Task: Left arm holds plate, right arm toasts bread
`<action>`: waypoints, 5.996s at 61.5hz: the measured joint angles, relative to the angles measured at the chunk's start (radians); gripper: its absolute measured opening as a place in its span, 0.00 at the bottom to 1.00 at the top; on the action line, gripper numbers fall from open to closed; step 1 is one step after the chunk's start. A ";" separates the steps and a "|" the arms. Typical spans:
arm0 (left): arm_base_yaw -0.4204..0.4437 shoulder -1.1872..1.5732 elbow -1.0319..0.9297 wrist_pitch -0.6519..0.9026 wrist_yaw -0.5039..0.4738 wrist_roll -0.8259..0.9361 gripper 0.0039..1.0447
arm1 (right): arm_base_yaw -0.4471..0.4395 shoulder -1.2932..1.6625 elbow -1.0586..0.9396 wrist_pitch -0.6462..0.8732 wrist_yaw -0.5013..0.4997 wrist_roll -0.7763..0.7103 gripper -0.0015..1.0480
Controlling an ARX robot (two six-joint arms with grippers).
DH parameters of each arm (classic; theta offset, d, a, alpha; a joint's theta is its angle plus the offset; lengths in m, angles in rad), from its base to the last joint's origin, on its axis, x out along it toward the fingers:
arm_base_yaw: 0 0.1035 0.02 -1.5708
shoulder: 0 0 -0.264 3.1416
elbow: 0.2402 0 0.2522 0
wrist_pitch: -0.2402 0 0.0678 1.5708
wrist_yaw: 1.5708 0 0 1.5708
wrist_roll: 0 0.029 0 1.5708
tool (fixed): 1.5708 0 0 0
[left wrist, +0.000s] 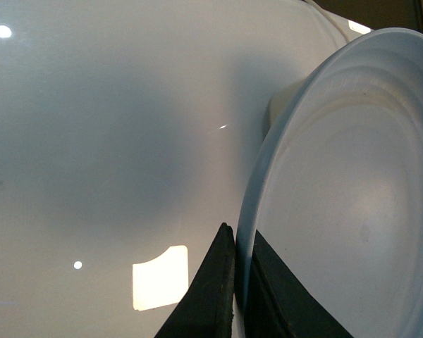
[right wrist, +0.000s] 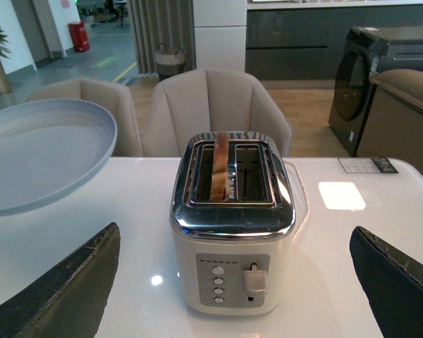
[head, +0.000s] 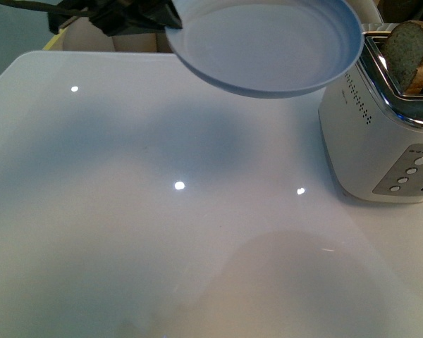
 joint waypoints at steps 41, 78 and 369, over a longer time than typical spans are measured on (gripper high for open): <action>0.409 -0.074 -0.274 0.111 0.177 0.234 0.03 | 0.000 0.000 0.000 0.000 0.000 0.000 0.92; 0.708 0.244 -0.257 0.184 0.338 0.481 0.03 | 0.000 -0.001 0.000 0.000 0.000 0.000 0.92; 0.309 -0.948 -1.246 1.014 -0.309 0.424 0.03 | 0.000 -0.001 0.000 0.000 0.000 0.000 0.92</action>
